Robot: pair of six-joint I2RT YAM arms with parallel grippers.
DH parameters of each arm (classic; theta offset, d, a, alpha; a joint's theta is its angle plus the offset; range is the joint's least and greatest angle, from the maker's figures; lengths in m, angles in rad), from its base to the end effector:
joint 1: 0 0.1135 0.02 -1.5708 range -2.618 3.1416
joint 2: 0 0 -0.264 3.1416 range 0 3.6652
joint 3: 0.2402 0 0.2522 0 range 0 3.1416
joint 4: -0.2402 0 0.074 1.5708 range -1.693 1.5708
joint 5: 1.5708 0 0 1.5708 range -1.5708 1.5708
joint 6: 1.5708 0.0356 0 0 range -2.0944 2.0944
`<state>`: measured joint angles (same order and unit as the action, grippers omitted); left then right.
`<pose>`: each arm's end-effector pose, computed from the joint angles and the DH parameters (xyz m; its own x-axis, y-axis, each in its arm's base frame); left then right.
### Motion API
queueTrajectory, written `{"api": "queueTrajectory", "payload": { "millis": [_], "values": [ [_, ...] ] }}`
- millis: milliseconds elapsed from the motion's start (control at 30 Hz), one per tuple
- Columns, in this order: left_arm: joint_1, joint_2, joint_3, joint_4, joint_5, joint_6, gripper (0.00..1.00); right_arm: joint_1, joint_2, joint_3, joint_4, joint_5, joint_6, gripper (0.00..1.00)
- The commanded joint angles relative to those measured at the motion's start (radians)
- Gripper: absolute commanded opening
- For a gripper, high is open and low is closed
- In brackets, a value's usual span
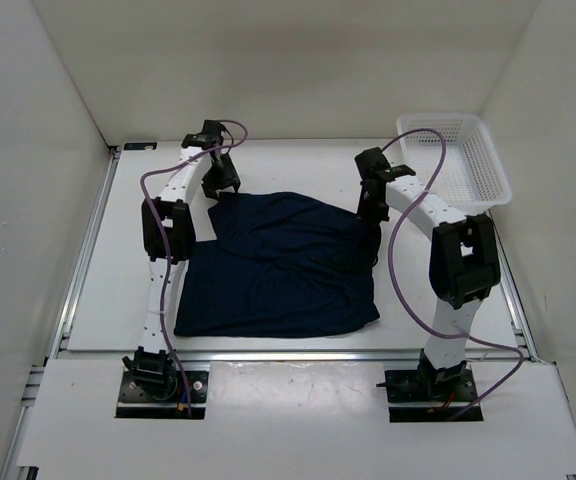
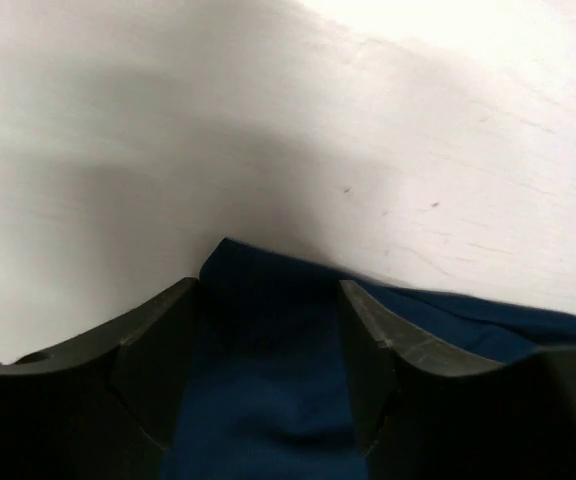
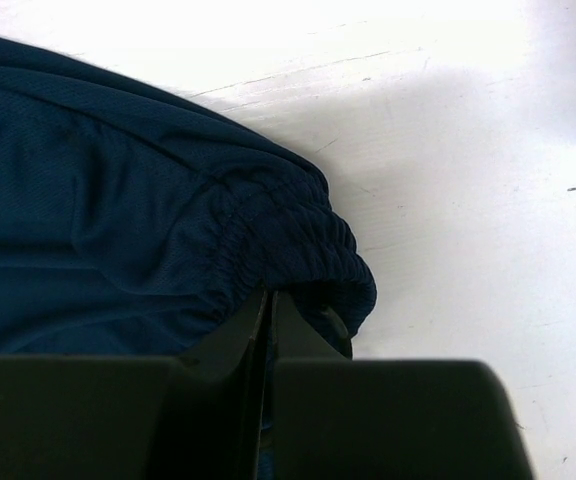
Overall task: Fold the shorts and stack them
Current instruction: Flatten the shorts out
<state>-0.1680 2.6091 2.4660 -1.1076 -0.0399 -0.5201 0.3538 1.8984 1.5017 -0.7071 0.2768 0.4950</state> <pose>0.5257 -0.0877 0.1680 -0.8890 -0.3529 -0.2919 -0.3308 0.9356 -0.1235 0.3812 0.1304 0.2275 -0.8406 0.1767 -0.5121 0.2062 0.9785 -0.0009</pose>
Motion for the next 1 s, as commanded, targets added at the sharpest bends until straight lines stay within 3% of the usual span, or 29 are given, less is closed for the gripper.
{"api": "queueTrajectory", "payload": {
  "millis": [0, 33, 67, 100, 300, 467, 667, 833, 967],
  "values": [
    [-0.002, -0.001, 0.047, 0.024, 0.044, 0.028, 0.67, -0.003, 0.016, 0.042, -0.008, 0.001, -0.012, 0.00],
    [-0.002, -0.001, 0.056, 0.037, 0.064, 0.028, 0.58, -0.003, 0.025, 0.042, -0.008, 0.001, -0.012, 0.00],
    [-0.013, -0.001, 0.068, 0.037, 0.077, 0.041, 0.18, -0.003, 0.025, 0.051, -0.017, 0.001, -0.012, 0.00],
    [-0.013, -0.001, 0.068, 0.046, 0.112, 0.042, 0.10, -0.003, 0.025, 0.051, -0.017, 0.001, -0.012, 0.00],
    [-0.002, -0.236, -0.030, 0.104, 0.057, 0.046, 0.10, -0.003, -0.019, 0.069, -0.026, 0.024, -0.012, 0.00],
    [0.073, -0.443, -0.097, 0.104, 0.078, 0.055, 0.10, -0.003, -0.117, 0.069, -0.026, 0.045, -0.032, 0.00],
    [0.136, -0.668, -0.294, 0.085, 0.155, 0.074, 0.10, -0.003, -0.231, 0.037, -0.026, -0.001, -0.041, 0.00],
    [0.168, -0.883, -0.504, 0.084, 0.146, 0.071, 0.10, 0.016, -0.355, -0.040, -0.006, -0.001, -0.050, 0.00],
    [0.168, -0.989, -0.573, 0.075, 0.118, 0.045, 0.10, 0.016, -0.403, -0.072, -0.006, -0.001, -0.050, 0.00]
  ]
}}
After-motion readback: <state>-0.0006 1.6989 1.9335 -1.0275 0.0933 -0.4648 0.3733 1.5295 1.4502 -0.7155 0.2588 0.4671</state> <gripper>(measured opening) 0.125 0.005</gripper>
